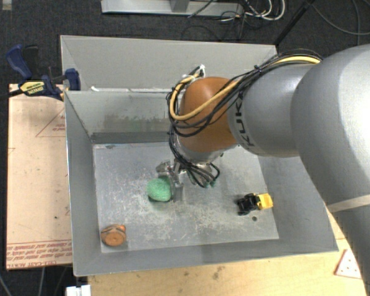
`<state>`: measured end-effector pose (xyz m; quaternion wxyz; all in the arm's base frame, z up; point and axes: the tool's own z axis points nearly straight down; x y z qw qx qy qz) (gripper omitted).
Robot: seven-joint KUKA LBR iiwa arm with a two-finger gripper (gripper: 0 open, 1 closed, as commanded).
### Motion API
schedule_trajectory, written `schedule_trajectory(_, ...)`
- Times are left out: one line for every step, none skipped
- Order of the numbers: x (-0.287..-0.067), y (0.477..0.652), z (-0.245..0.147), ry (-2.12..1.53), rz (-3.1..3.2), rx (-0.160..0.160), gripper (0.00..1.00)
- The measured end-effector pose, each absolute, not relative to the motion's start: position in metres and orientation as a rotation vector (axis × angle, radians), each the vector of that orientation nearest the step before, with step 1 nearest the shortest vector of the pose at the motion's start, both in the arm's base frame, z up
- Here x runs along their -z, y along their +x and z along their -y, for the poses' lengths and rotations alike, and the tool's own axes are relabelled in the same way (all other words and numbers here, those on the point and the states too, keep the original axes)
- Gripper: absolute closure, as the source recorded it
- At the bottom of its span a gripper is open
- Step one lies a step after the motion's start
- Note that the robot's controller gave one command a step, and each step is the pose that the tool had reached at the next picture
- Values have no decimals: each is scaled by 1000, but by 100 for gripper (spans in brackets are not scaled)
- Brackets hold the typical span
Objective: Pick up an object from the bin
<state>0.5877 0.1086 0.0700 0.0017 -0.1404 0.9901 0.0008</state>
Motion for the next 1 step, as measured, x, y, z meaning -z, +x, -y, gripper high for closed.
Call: schedule_trajectory(-70,588,-108,-440,-3107,-3,100)
